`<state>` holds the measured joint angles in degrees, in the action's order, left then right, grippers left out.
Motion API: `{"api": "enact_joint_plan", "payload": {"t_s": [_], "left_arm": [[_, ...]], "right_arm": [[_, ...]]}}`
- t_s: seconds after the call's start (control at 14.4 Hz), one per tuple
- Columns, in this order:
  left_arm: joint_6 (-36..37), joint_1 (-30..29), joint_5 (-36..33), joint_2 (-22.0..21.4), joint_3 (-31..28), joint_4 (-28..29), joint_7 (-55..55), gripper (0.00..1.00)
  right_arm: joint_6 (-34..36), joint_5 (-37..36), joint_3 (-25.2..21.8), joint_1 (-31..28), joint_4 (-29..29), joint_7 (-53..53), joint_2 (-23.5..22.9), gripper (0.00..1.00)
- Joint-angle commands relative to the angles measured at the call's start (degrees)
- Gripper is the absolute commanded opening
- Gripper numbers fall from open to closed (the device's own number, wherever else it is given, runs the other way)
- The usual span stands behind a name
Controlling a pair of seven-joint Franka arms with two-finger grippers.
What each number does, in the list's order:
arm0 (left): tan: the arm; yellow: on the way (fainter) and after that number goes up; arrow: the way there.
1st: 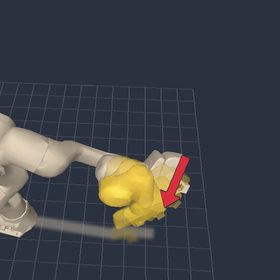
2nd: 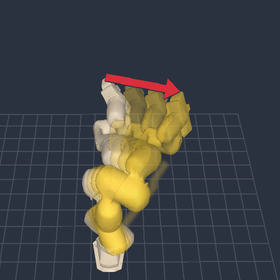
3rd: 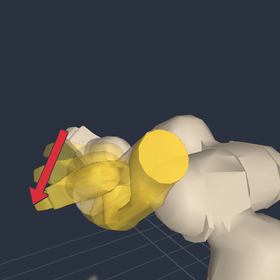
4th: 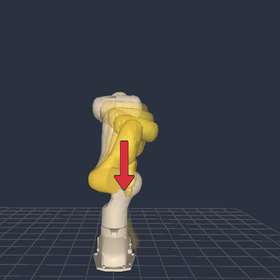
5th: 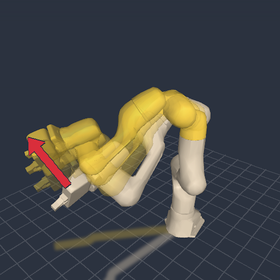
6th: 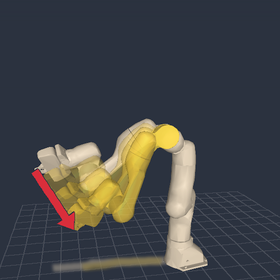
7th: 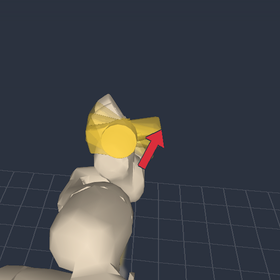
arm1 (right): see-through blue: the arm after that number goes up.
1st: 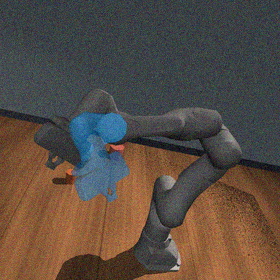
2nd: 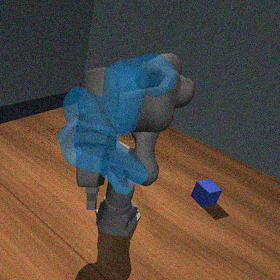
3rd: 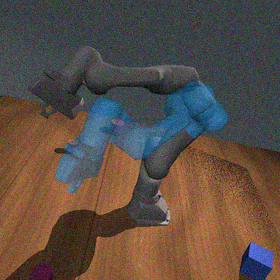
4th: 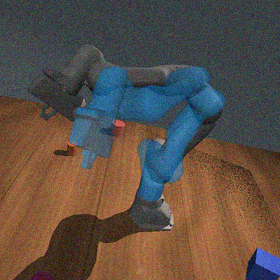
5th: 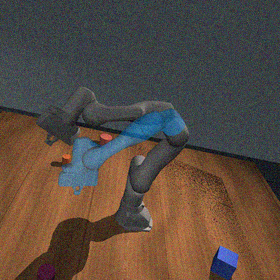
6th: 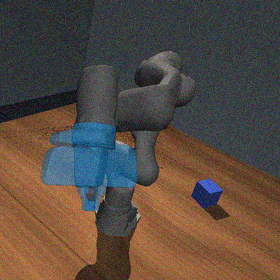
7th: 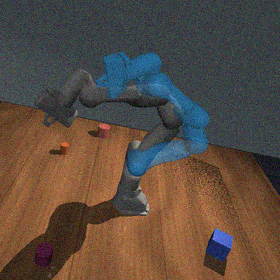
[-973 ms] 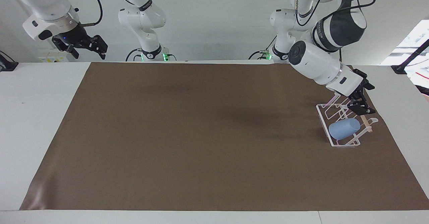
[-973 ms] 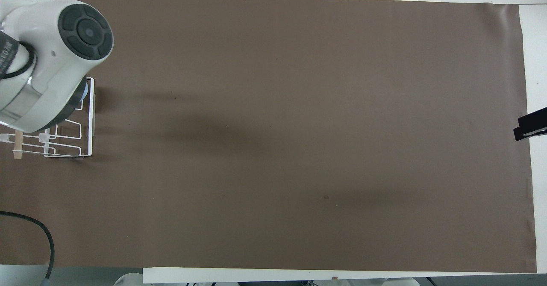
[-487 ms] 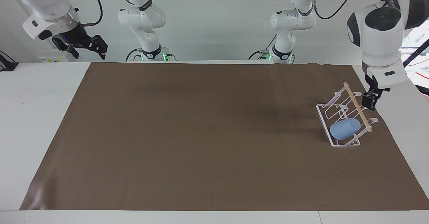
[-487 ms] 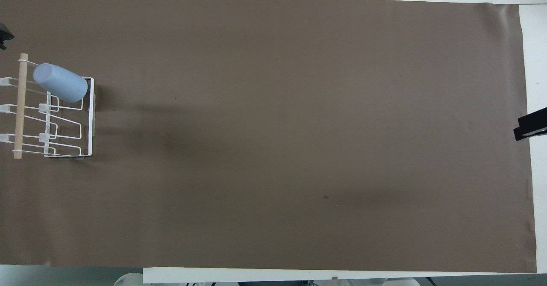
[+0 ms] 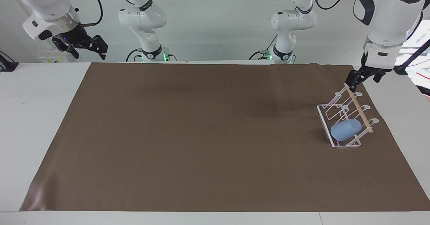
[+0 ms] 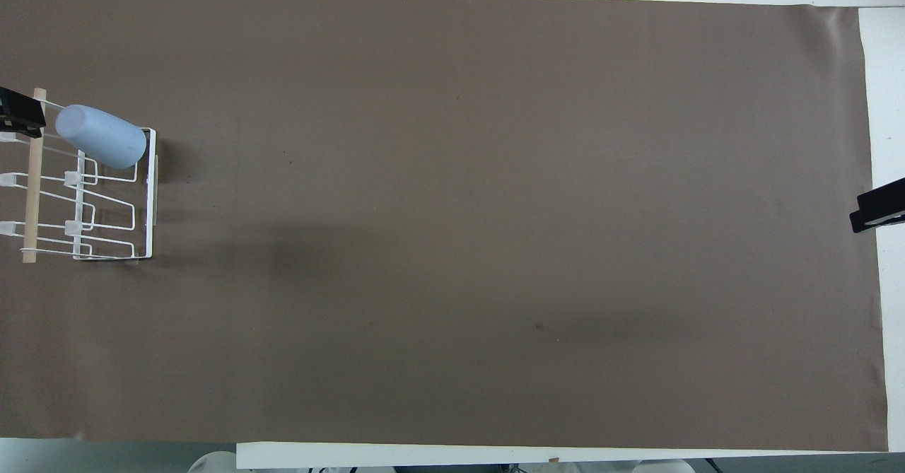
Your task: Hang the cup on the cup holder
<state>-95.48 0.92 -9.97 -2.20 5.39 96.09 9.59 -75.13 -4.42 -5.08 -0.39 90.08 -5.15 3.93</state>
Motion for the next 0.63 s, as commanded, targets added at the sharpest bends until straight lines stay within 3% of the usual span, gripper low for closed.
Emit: {"api": "enact_joint_plan", "payload": {"t_s": [0.0,0.14,0.42,0.56], "left_arm": [[7.98,0.57,10.89,1.65,-3.87,-5.96,-11.20,1.00],[9.44,5.56,10.59,2.46,-6.79,-7.93,-14.77,1.00],[13.73,6.20,9.17,3.51,-6.18,-9.16,-14.77,1.00],[17.06,5.85,9.53,5.97,-6.00,-16.07,-14.77,1.00]], "right_arm": [[0.07,1.08,-0.02,-0.40,1.33,-0.56,1.17,0.99],[0.16,1.08,-0.02,-0.31,1.24,-0.56,1.17,0.99],[0.16,1.17,-0.02,-0.40,1.24,-0.56,1.17,0.99],[0.16,1.17,-0.02,-0.31,1.24,-0.56,1.17,0.99]]}}
